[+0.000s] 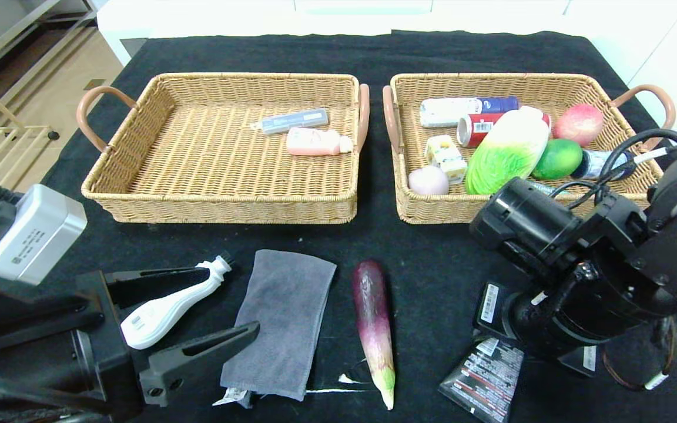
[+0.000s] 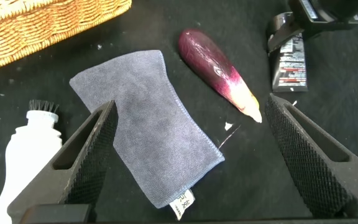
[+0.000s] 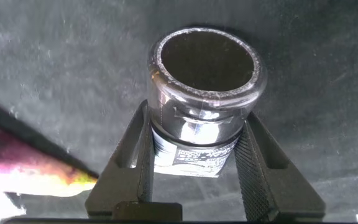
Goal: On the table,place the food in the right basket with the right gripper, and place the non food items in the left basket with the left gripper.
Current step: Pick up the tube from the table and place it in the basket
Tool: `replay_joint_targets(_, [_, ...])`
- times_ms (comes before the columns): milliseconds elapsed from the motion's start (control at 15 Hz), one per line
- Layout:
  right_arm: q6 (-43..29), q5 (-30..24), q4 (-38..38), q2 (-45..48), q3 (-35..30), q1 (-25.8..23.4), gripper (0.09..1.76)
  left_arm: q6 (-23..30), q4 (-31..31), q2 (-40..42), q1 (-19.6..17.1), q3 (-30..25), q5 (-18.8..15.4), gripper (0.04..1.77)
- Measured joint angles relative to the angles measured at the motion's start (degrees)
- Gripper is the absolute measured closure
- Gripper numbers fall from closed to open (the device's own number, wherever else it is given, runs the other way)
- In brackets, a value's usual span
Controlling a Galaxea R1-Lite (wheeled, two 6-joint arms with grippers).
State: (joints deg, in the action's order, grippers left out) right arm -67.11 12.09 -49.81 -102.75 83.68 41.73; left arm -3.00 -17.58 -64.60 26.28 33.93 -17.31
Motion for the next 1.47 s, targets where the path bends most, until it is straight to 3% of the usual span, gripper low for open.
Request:
replay_joint_targets(533, [12.02,0.37,0.23,5.42,6.62,2.06,1.03,0.05,-0.35,-0.34,-0.02,0.0,0.04,0.09])
replay_joint_targets(933, [22.25,4.63,1.8,2.12,18.49,6.56,1.03,0.24,-0.63,-0.54,-0.49,0.24,0.26,0.09])
replay_joint_targets(1467, [39.47,6.25,25.87,-4.39,23.19,10.36,1.04,0.3,0.0,0.77,-3.41,1.66,0.09,0.09])
